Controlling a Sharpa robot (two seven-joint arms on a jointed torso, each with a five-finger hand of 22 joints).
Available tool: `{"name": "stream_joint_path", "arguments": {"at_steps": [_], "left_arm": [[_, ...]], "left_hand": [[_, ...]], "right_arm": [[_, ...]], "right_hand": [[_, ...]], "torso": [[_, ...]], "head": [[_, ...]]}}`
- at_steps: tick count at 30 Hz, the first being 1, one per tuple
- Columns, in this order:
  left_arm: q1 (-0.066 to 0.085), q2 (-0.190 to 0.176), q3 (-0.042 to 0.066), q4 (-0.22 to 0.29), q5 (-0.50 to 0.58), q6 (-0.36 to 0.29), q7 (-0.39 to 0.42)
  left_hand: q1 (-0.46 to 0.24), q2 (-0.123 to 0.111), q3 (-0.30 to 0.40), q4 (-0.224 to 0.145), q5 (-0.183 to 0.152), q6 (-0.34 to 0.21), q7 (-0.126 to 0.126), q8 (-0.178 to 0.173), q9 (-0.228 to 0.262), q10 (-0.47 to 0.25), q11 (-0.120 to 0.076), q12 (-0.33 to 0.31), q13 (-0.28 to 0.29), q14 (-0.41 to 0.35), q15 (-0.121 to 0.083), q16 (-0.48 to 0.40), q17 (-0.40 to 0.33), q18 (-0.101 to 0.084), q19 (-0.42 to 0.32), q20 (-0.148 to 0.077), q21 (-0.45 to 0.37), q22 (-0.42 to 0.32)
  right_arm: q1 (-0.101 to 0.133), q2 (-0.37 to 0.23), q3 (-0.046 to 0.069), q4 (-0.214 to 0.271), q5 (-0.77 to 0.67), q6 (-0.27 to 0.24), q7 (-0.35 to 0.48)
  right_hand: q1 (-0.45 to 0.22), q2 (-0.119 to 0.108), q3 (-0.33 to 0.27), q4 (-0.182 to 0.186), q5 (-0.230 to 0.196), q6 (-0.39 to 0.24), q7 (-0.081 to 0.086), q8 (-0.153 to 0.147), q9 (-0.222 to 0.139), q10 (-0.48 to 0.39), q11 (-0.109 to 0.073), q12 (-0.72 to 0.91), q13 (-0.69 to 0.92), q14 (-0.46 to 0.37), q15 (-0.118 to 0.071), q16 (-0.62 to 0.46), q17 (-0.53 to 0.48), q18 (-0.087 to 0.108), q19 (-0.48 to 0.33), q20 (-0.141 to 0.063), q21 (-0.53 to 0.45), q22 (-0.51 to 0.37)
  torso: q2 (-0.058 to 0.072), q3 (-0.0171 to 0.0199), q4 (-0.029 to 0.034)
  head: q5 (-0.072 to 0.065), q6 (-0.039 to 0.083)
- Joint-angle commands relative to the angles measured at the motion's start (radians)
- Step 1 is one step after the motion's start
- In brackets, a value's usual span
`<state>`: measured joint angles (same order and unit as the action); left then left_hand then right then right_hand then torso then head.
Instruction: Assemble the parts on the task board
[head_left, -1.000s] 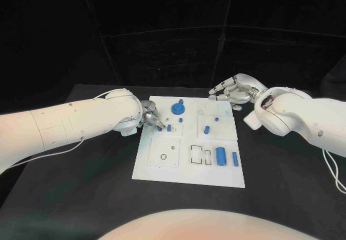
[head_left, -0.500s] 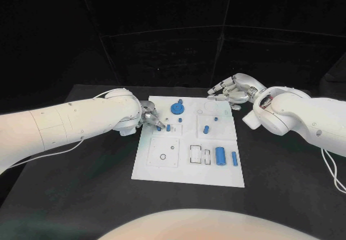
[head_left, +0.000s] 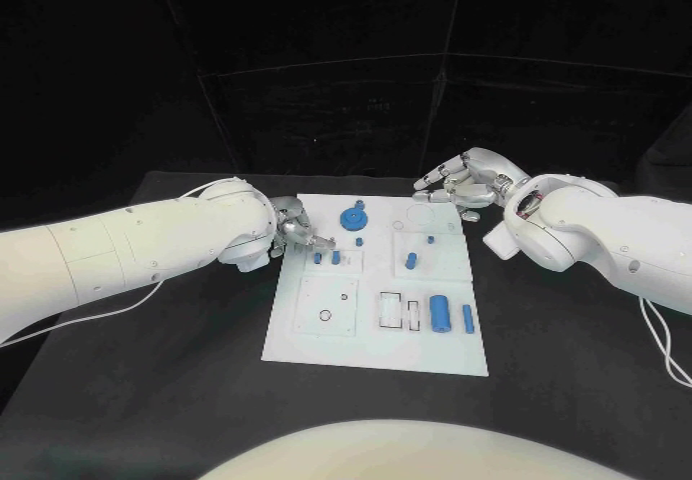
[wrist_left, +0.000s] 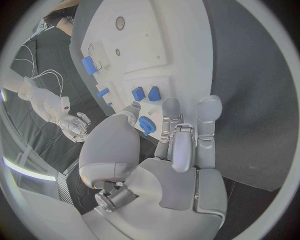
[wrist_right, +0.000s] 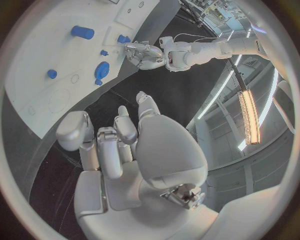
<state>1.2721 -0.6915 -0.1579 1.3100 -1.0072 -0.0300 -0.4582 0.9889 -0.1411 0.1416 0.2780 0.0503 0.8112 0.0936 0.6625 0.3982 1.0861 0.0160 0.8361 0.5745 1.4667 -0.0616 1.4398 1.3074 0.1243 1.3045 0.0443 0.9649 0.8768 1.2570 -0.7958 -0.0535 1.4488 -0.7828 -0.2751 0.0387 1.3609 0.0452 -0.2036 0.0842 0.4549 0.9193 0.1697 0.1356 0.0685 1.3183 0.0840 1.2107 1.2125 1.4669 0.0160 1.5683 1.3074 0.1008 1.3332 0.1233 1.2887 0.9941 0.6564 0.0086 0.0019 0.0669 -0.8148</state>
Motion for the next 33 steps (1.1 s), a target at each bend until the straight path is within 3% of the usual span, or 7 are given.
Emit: {"name": "stream_joint_path", "arguments": {"at_steps": [1, 5, 8, 14, 21, 28, 33], "left_arm": [[-0.001, -0.008, -0.001, 0.014, 0.053, -0.108, 0.067], [0.000, -0.019, 0.000, 0.029, 0.091, -0.147, 0.116], [0.002, -0.024, 0.000, 0.032, 0.140, -0.156, 0.192], [0.005, -0.010, 0.000, 0.017, 0.164, -0.162, 0.362], [0.006, 0.055, -0.001, -0.045, -0.049, -0.180, 0.549], [0.004, 0.122, 0.000, -0.124, -0.206, -0.143, 0.592], [-0.002, 0.168, 0.000, -0.181, -0.279, -0.091, 0.572]], "left_hand": [[0.034, 0.015, -0.033, 0.012, -0.001, 0.001, -0.003, 0.011, 0.001, -0.007, 0.002, -0.003, -0.010, 0.038, 0.011, -0.005, 0.042, 0.021, 0.004, 0.010, -0.010, -0.008], [0.074, 0.039, -0.054, 0.011, 0.002, -0.018, 0.006, 0.008, -0.011, -0.028, 0.010, -0.012, -0.026, 0.029, 0.017, -0.020, 0.018, 0.028, -0.008, 0.015, -0.049, -0.045], [0.124, 0.065, -0.072, 0.010, 0.005, -0.059, 0.026, -0.006, -0.033, -0.078, 0.029, -0.036, -0.052, -0.029, 0.034, -0.113, -0.118, 0.054, -0.082, 0.029, -0.200, -0.193], [0.323, 0.119, -0.015, -0.074, 0.005, -0.116, 0.059, -0.030, -0.073, -0.175, 0.060, -0.102, -0.116, -0.155, 0.061, -0.295, -0.360, 0.055, -0.128, 0.050, -0.276, -0.238], [0.487, 0.042, 0.063, -0.208, 0.000, -0.060, 0.065, -0.163, -0.197, -0.236, 0.082, -0.263, -0.276, -0.288, 0.079, -0.455, -0.580, 0.058, -0.171, 0.075, -0.348, -0.281], [0.467, 0.018, 0.089, -0.249, -0.001, 0.033, 0.055, -0.276, -0.281, -0.184, 0.075, -0.351, -0.384, -0.192, 0.074, -0.355, -0.497, 0.060, -0.117, 0.065, -0.334, -0.278], [0.440, 0.015, 0.098, -0.267, 0.001, 0.071, 0.054, -0.331, -0.317, -0.167, 0.074, -0.383, -0.432, -0.026, 0.066, -0.122, -0.209, 0.041, 0.009, 0.059, -0.187, -0.156]], "right_arm": [[0.002, 0.001, 0.001, 0.000, -0.001, 0.001, 0.006], [0.002, 0.002, 0.001, -0.002, -0.001, 0.001, 0.006], [0.002, 0.002, 0.001, -0.003, -0.001, 0.001, 0.006], [0.002, 0.003, 0.000, -0.005, -0.001, 0.002, 0.006], [0.002, 0.007, 0.000, -0.005, -0.001, 0.004, 0.007], [0.002, 0.008, 0.000, -0.004, -0.001, 0.007, 0.008], [0.002, 0.009, 0.000, -0.005, -0.001, 0.009, 0.006]], "right_hand": [[0.004, 0.003, -0.001, -0.001, 0.007, -0.007, 0.000, 0.007, 0.000, -0.005, 0.001, -0.002, -0.002, 0.104, 0.005, 0.003, 0.263, 0.006, -0.005, -0.001, -0.004, -0.001], [0.003, 0.002, -0.002, -0.001, 0.007, -0.007, 0.000, 0.007, 0.000, -0.005, 0.001, -0.002, -0.002, 0.104, 0.005, 0.003, 0.263, 0.006, -0.005, -0.001, -0.004, -0.001], [0.003, 0.002, -0.002, -0.001, 0.007, -0.007, 0.000, 0.007, 0.000, -0.005, 0.001, -0.002, -0.002, 0.104, 0.005, 0.003, 0.263, 0.006, -0.005, -0.001, -0.004, -0.001], [0.003, 0.002, -0.002, -0.001, 0.007, -0.007, 0.000, 0.007, 0.000, -0.005, 0.001, -0.002, -0.002, 0.104, 0.005, 0.003, 0.263, 0.006, -0.005, -0.001, -0.004, -0.001], [0.003, 0.002, -0.002, -0.001, 0.007, -0.007, 0.000, 0.007, 0.000, -0.005, 0.001, -0.002, -0.002, 0.104, 0.005, 0.003, 0.263, 0.006, -0.005, -0.001, -0.004, -0.001], [0.003, 0.002, -0.002, -0.001, 0.007, -0.007, 0.000, 0.007, 0.000, -0.005, 0.001, -0.002, -0.002, 0.104, 0.005, 0.003, 0.263, 0.006, -0.005, -0.001, -0.004, -0.001], [0.003, 0.002, -0.002, -0.001, 0.007, -0.007, 0.000, 0.007, 0.000, -0.005, 0.001, -0.002, -0.002, 0.104, 0.005, 0.003, 0.263, 0.006, -0.005, -0.001, -0.004, -0.001]], "torso": [[0.000, 0.0003, 0.0002], [0.000, -0.0001, 0.0012], [0.001, 0.0006, 0.0016], [0.001, 0.0004, 0.0011], [0.002, 0.0000, -0.0027], [0.002, 0.0017, -0.0017], [0.002, 0.0002, -0.0012]], "head": [[-0.001, -0.003], [-0.003, -0.003], [-0.003, 0.000], [-0.005, 0.005], [-0.009, 0.015], [-0.013, 0.019], [-0.020, 0.021]]}}
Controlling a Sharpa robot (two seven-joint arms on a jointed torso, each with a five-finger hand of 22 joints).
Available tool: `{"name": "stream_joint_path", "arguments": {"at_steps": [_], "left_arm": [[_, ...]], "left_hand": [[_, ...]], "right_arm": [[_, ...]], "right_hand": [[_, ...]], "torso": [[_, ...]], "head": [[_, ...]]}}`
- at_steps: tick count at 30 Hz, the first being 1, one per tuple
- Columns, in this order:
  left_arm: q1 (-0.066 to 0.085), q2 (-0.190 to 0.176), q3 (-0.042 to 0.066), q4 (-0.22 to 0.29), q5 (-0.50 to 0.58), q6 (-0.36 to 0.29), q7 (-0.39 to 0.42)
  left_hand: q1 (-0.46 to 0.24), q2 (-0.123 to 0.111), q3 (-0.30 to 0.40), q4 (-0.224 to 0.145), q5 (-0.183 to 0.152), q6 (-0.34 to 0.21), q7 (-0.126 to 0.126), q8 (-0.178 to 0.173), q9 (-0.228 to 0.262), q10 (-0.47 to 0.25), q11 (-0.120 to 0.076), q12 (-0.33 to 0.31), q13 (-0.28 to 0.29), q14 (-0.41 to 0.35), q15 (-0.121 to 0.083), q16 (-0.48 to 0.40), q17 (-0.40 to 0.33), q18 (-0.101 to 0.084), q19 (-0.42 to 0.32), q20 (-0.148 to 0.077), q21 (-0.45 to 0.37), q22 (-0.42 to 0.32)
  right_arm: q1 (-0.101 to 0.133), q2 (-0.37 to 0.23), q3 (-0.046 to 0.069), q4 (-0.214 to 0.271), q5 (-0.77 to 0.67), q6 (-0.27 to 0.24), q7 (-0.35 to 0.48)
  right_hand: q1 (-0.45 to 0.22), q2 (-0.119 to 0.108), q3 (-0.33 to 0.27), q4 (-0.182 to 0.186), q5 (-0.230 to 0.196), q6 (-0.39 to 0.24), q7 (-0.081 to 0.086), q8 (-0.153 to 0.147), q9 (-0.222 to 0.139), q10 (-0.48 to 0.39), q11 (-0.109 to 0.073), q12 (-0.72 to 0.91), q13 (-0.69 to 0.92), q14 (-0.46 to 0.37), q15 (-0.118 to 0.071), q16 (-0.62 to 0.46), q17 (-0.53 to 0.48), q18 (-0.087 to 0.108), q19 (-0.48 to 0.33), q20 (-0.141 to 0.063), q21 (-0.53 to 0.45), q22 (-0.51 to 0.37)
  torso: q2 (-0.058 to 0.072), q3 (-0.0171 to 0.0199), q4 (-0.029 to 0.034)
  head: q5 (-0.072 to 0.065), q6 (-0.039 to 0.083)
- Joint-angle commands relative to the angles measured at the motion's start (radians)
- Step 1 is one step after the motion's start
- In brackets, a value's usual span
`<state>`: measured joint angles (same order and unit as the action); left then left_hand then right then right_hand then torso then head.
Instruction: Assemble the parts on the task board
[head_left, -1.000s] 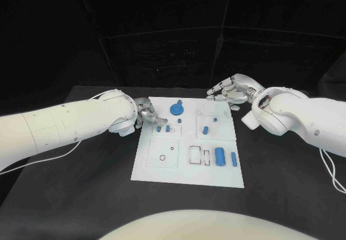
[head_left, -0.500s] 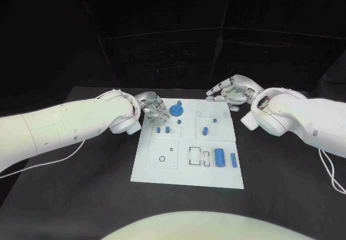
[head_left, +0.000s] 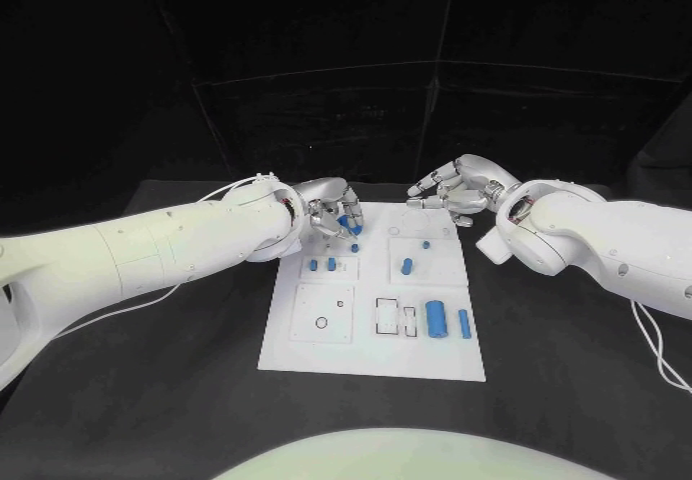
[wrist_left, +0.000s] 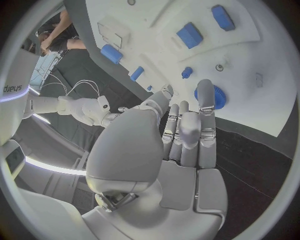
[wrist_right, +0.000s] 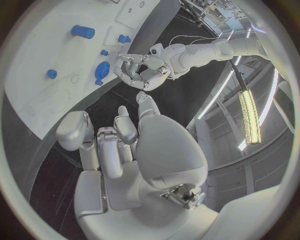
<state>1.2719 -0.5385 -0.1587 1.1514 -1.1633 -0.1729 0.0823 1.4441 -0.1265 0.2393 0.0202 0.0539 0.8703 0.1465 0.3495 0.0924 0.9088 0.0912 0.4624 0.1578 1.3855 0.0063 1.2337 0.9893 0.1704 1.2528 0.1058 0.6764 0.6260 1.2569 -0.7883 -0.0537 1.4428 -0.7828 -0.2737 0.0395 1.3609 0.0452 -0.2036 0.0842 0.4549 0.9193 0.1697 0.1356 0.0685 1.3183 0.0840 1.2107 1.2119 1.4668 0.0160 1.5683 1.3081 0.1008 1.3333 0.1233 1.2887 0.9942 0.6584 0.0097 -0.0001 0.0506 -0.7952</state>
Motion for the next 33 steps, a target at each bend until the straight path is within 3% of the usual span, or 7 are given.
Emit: {"name": "stream_joint_path", "arguments": {"at_steps": [1, 9, 15, 21, 33], "left_arm": [[-0.003, 0.022, 0.001, -0.031, -0.134, 0.058, 0.028], [-0.007, 0.057, 0.001, -0.075, -0.191, 0.100, 0.009], [-0.009, 0.068, 0.001, -0.082, -0.229, 0.142, 0.000], [-0.012, 0.074, 0.001, -0.088, -0.244, 0.166, -0.008], [-0.018, 0.100, 0.002, -0.123, -0.254, 0.160, -0.004]], "left_hand": [[-0.019, 0.001, 0.002, -0.013, -0.002, 0.017, 0.000, -0.025, -0.016, 0.013, -0.002, -0.012, -0.021, 0.065, -0.002, 0.102, 0.133, -0.011, 0.077, -0.004, 0.136, 0.129], [-0.036, 0.003, 0.013, -0.028, -0.002, 0.063, -0.008, -0.044, -0.024, 0.030, -0.006, -0.028, -0.050, 0.092, -0.007, 0.149, 0.187, -0.032, 0.129, -0.008, 0.265, 0.259], [-0.051, -0.001, 0.010, -0.031, -0.003, 0.081, -0.011, -0.051, -0.024, 0.043, -0.009, -0.033, -0.060, 0.101, -0.009, 0.159, 0.197, -0.041, 0.148, -0.011, 0.317, 0.313], [-0.056, 0.000, 0.008, -0.031, -0.003, 0.086, -0.012, -0.055, -0.024, 0.049, -0.011, -0.035, -0.064, 0.104, -0.011, 0.161, 0.200, -0.045, 0.155, -0.012, 0.337, 0.335], [-0.048, 0.030, 0.043, -0.044, -0.004, 0.127, -0.024, -0.066, -0.022, 0.095, -0.020, -0.053, -0.084, 0.110, -0.019, 0.166, 0.200, -0.050, 0.162, -0.019, 0.369, 0.370]], "right_arm": [[0.002, 0.001, 0.001, 0.001, -0.001, 0.008, 0.005], [0.002, 0.004, 0.001, 0.001, -0.001, 0.009, 0.005], [0.002, 0.005, 0.001, 0.001, -0.001, 0.009, 0.005], [0.002, 0.007, 0.001, 0.001, -0.001, 0.010, 0.006], [0.002, 0.012, 0.001, -0.001, -0.001, 0.013, 0.006]], "right_hand": [[0.003, 0.002, -0.002, -0.001, 0.007, -0.007, 0.000, 0.007, 0.000, -0.005, 0.001, -0.002, -0.001, 0.104, 0.005, 0.003, 0.263, 0.006, -0.005, -0.001, -0.004, -0.001], [0.003, 0.002, -0.002, -0.001, 0.007, -0.007, 0.000, 0.007, 0.000, -0.005, 0.001, -0.002, -0.001, 0.104, 0.005, 0.003, 0.263, 0.006, -0.005, -0.001, -0.004, -0.001], [0.002, 0.002, -0.002, 0.000, 0.008, -0.008, 0.000, 0.007, 0.000, -0.003, 0.001, 0.000, 0.001, 0.104, 0.005, 0.003, 0.263, 0.006, -0.004, -0.001, -0.003, 0.001], [0.002, 0.002, -0.002, 0.000, 0.008, -0.008, 0.000, 0.007, 0.000, -0.003, 0.001, 0.000, 0.001, 0.104, 0.005, 0.003, 0.263, 0.006, -0.004, -0.001, -0.003, 0.001], [0.002, 0.002, -0.002, 0.000, 0.008, -0.008, 0.000, 0.007, 0.000, -0.003, 0.001, 0.000, 0.001, 0.104, 0.005, 0.003, 0.263, 0.006, -0.004, -0.001, -0.003, 0.001]], "torso": [[0.000, -0.0004, 0.0001], [0.000, -0.0004, 0.0004], [-0.001, -0.0003, 0.0033], [-0.001, -0.0010, 0.0031], [0.000, -0.0012, 0.0014]], "head": [[-0.003, 0.001], [-0.006, 0.000], [-0.008, -0.002], [-0.009, -0.003], [-0.011, -0.006]]}}
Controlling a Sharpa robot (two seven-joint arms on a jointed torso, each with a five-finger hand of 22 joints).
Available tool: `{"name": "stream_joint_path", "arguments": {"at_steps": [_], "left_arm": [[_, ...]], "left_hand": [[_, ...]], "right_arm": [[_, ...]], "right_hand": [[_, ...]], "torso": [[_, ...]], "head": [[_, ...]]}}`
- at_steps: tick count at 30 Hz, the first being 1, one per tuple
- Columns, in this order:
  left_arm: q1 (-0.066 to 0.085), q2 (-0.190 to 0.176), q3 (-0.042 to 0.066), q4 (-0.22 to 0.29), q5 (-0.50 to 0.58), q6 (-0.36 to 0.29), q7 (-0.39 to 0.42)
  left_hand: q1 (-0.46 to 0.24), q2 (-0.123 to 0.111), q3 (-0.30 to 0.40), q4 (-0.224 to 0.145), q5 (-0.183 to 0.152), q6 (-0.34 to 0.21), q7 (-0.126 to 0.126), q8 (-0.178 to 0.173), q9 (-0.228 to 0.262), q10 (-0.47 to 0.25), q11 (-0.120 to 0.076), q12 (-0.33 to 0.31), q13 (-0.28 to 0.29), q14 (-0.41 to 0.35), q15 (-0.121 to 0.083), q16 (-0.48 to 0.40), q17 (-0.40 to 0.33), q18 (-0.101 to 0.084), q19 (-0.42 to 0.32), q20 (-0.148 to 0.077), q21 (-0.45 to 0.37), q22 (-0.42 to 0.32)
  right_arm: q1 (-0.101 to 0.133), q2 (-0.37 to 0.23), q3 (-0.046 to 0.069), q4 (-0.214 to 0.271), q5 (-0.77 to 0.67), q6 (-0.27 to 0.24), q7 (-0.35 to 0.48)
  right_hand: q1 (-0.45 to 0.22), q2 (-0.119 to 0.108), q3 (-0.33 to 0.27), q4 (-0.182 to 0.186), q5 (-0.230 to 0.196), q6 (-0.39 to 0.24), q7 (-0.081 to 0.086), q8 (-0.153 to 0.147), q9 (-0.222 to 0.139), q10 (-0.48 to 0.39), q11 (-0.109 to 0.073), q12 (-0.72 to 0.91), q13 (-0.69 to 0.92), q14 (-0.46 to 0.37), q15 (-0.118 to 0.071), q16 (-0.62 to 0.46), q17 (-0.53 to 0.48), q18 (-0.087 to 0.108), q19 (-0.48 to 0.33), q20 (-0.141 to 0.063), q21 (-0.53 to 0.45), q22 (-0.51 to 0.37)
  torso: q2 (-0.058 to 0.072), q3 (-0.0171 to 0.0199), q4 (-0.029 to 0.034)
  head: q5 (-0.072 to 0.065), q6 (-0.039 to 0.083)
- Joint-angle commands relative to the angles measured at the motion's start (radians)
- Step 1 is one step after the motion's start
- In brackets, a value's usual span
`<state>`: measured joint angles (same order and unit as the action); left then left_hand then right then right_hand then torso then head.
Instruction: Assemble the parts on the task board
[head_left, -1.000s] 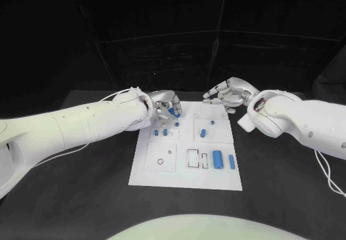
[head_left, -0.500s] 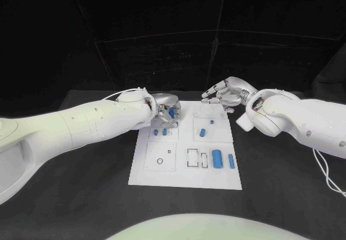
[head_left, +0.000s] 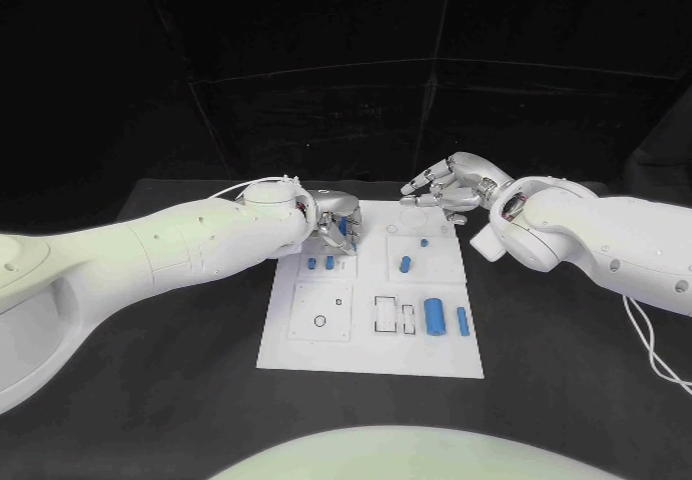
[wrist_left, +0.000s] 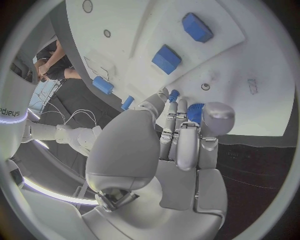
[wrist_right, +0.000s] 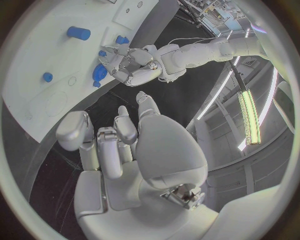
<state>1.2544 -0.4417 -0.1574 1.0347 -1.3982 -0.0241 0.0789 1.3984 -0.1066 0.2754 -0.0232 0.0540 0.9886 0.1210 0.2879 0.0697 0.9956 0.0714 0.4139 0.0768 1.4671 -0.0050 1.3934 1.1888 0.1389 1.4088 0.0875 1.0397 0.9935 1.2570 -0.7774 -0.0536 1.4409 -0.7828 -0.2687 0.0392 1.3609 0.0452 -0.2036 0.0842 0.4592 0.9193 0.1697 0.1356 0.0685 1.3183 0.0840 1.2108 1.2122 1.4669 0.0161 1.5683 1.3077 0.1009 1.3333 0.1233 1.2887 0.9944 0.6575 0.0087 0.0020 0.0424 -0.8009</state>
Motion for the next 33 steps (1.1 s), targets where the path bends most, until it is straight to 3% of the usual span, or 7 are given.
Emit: {"name": "stream_joint_path", "arguments": {"at_steps": [1, 5, 22, 30, 33], "left_arm": [[-0.001, 0.005, 0.001, -0.009, -0.020, 0.010, 0.000], [-0.002, 0.012, 0.001, -0.018, -0.021, 0.011, 0.004], [-0.011, 0.034, 0.001, -0.049, -0.022, 0.043, -0.007], [-0.014, 0.020, 0.003, -0.032, -0.015, -0.027, 0.020], [-0.014, 0.008, 0.016, -0.021, 0.006, -0.059, 0.026]], "left_hand": [[-0.003, 0.012, 0.012, -0.002, -0.004, 0.012, 0.001, -0.007, 0.001, 0.012, -0.001, -0.008, -0.005, 0.029, -0.008, 0.006, 0.000, -0.019, 0.006, -0.001, 0.007, 0.005], [-0.005, 0.016, 0.024, -0.005, -0.004, 0.019, 0.000, -0.013, 0.000, 0.021, -0.002, -0.019, -0.010, 0.029, -0.009, 0.007, -0.001, -0.019, 0.005, -0.002, 0.012, 0.011], [-0.011, 0.031, 0.086, -0.024, -0.005, 0.051, 0.000, -0.037, 0.001, 0.070, -0.008, -0.059, -0.013, 0.029, -0.014, 0.008, -0.008, -0.024, 0.007, -0.007, 0.039, 0.044], [-0.019, 0.034, 0.123, -0.037, -0.005, 0.075, -0.001, -0.049, 0.003, 0.105, -0.012, -0.085, -0.012, 0.030, -0.017, 0.009, -0.011, -0.027, 0.009, -0.010, 0.056, 0.066], [-0.022, 0.032, 0.134, -0.042, -0.005, 0.077, 0.002, -0.055, 0.002, 0.110, -0.011, -0.094, -0.013, 0.031, -0.017, 0.009, -0.012, -0.028, 0.010, -0.010, 0.061, 0.072]], "right_arm": [[0.002, 0.001, 0.001, 0.000, -0.001, 0.008, 0.007], [0.002, 0.002, 0.001, 0.000, -0.001, 0.008, 0.007], [0.002, 0.004, 0.001, 0.000, -0.001, 0.008, 0.006], [0.002, 0.004, 0.001, 0.000, -0.001, 0.008, 0.007], [0.002, 0.003, 0.001, -0.001, -0.001, 0.008, 0.007]], "right_hand": [[0.002, 0.002, -0.002, 0.000, 0.003, -0.007, 0.000, 0.007, 0.000, -0.003, 0.001, 0.000, 0.001, 0.104, 0.005, 0.003, 0.263, 0.006, -0.004, -0.001, -0.003, 0.000], [0.002, 0.002, -0.002, 0.000, 0.003, -0.007, 0.000, 0.007, 0.000, -0.003, 0.001, 0.000, 0.001, 0.104, 0.005, 0.003, 0.263, 0.006, -0.004, -0.001, -0.003, 0.000], [0.002, 0.004, -0.002, 0.001, 0.004, -0.007, -0.001, 0.007, 0.000, -0.001, 0.000, 0.002, 0.003, 0.104, 0.005, 0.003, 0.263, 0.006, -0.003, -0.001, -0.003, 0.002], [0.002, 0.004, -0.002, 0.001, 0.004, -0.007, -0.001, 0.007, 0.000, -0.001, 0.000, 0.002, 0.003, 0.104, 0.005, 0.003, 0.263, 0.006, -0.003, -0.001, -0.003, 0.002], [0.002, 0.004, -0.002, 0.001, 0.004, -0.007, -0.001, 0.007, 0.000, -0.001, 0.000, 0.002, 0.002, 0.104, 0.005, 0.003, 0.263, 0.006, -0.003, -0.001, -0.003, 0.001]], "torso": [[0.000, -0.0001, -0.0003], [0.000, 0.0011, 0.0004], [0.000, -0.0001, 0.0011], [-0.001, -0.0003, 0.0018], [-0.002, -0.0004, 0.0028]], "head": [[-0.004, 0.000], [-0.004, -0.001], [-0.006, 0.000], [-0.006, 0.002], [-0.007, 0.004]]}}
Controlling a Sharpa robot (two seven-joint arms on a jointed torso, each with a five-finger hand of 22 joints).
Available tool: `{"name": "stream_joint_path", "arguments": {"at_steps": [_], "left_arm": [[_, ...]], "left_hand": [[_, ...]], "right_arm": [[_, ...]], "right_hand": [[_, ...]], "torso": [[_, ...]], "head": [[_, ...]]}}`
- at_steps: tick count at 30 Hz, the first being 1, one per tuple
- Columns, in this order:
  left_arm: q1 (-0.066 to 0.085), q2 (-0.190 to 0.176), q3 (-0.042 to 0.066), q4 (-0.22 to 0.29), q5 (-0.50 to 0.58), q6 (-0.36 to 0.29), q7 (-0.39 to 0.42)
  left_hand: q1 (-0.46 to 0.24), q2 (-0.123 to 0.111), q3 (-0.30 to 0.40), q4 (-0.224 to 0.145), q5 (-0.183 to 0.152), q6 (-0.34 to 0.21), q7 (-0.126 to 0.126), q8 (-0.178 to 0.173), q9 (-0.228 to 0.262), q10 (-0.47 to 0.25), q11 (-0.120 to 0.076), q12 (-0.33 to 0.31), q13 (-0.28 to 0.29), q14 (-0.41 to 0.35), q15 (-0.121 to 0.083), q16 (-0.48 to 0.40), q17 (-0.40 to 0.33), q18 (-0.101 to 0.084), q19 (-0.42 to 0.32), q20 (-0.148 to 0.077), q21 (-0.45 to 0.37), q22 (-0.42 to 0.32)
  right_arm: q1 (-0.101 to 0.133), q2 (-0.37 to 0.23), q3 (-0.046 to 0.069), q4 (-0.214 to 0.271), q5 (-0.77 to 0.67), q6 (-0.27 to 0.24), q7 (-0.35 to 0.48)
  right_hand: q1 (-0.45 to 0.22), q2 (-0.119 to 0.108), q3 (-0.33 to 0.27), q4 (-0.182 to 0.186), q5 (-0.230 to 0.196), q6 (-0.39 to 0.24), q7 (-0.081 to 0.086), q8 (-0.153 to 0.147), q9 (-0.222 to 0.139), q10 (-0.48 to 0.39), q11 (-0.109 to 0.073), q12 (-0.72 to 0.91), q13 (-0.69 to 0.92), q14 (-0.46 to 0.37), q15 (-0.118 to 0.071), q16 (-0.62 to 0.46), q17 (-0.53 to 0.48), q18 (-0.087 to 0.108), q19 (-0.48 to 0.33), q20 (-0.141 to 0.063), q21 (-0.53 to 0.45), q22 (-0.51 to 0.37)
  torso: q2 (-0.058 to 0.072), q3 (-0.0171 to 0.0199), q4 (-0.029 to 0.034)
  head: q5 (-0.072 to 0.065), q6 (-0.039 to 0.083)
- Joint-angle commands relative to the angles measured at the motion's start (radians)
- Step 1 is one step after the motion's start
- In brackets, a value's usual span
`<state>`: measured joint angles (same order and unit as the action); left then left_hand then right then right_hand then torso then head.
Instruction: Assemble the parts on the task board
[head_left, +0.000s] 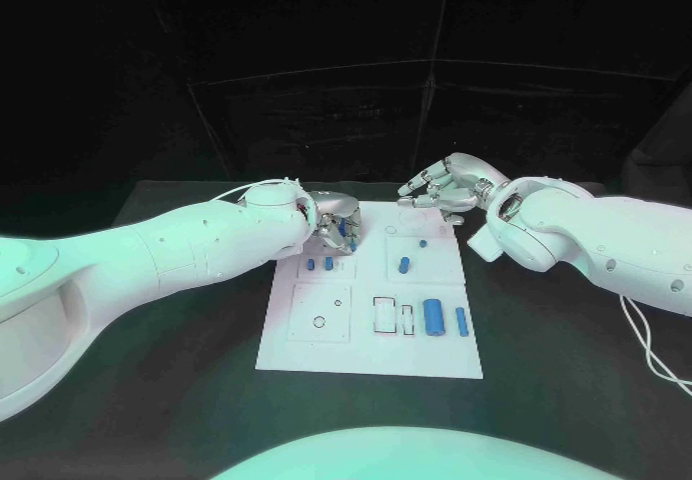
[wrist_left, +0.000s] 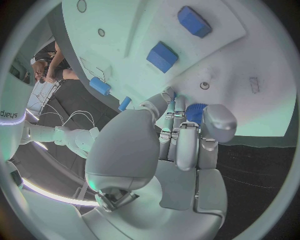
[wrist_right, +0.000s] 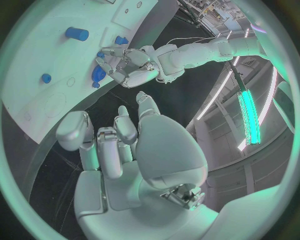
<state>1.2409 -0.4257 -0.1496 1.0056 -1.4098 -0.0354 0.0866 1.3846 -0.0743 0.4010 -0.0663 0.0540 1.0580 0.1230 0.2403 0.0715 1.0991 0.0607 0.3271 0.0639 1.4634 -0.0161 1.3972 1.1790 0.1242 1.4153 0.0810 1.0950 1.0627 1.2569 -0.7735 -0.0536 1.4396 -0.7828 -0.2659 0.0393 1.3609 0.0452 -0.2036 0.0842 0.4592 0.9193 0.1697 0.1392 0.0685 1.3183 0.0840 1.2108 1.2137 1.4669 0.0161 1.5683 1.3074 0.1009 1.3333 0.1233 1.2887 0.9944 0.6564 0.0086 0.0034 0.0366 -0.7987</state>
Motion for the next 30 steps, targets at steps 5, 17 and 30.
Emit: {"name": "stream_joint_path", "arguments": {"at_steps": [5, 17, 30], "left_arm": [[-0.001, -0.026, 0.045, 0.029, 0.055, -0.088, 0.027], [-0.001, -0.085, 0.095, 0.099, 0.088, -0.041, -0.008], [-0.003, -0.148, 0.096, 0.117, 0.089, 0.038, -0.042]], "left_hand": [[-0.012, -0.003, 0.017, -0.002, -0.004, 0.013, 0.001, -0.011, 0.000, 0.013, 0.000, -0.015, 0.001, 0.034, -0.006, 0.005, -0.004, -0.014, 0.005, -0.003, 0.010, 0.008], [-0.024, -0.010, 0.029, -0.006, -0.004, 0.017, 0.003, -0.020, 0.000, 0.020, 0.002, -0.029, 0.001, 0.034, -0.004, 0.003, -0.011, -0.014, 0.004, -0.002, 0.010, 0.010], [-0.030, -0.015, 0.031, -0.008, -0.005, 0.020, 0.002, -0.023, 0.000, 0.024, 0.002, -0.034, 0.001, 0.033, -0.004, 0.001, -0.016, -0.014, 0.003, -0.002, 0.009, 0.010]], "right_arm": [[0.002, -0.002, 0.001, -0.001, -0.001, 0.004, 0.007], [0.002, -0.006, 0.001, -0.002, -0.001, 0.005, 0.006], [0.002, -0.009, 0.001, -0.001, -0.001, 0.004, 0.006]], "right_hand": [[0.002, 0.004, -0.002, 0.001, 0.004, -0.007, -0.001, 0.004, 0.000, -0.001, 0.000, 0.002, 0.001, 0.104, 0.005, 0.002, 0.263, 0.006, -0.003, -0.001, -0.003, 0.001], [0.002, 0.004, -0.002, 0.001, 0.004, -0.007, -0.001, 0.004, 0.000, -0.001, 0.000, 0.002, 0.001, 0.104, 0.005, 0.002, 0.263, 0.006, -0.003, -0.001, -0.003, 0.001], [0.002, 0.004, -0.002, 0.001, 0.004, -0.007, -0.001, 0.004, 0.000, -0.001, 0.000, 0.002, 0.001, 0.104, 0.005, 0.002, 0.263, 0.006, -0.003, -0.001, -0.003, 0.001]], "torso": [[0.000, 0.0003, 0.0010], [-0.001, 0.0001, 0.0025], [0.000, -0.0003, 0.0004]], "head": [[0.000, 0.006], [0.011, 0.009], [0.016, 0.011]]}}
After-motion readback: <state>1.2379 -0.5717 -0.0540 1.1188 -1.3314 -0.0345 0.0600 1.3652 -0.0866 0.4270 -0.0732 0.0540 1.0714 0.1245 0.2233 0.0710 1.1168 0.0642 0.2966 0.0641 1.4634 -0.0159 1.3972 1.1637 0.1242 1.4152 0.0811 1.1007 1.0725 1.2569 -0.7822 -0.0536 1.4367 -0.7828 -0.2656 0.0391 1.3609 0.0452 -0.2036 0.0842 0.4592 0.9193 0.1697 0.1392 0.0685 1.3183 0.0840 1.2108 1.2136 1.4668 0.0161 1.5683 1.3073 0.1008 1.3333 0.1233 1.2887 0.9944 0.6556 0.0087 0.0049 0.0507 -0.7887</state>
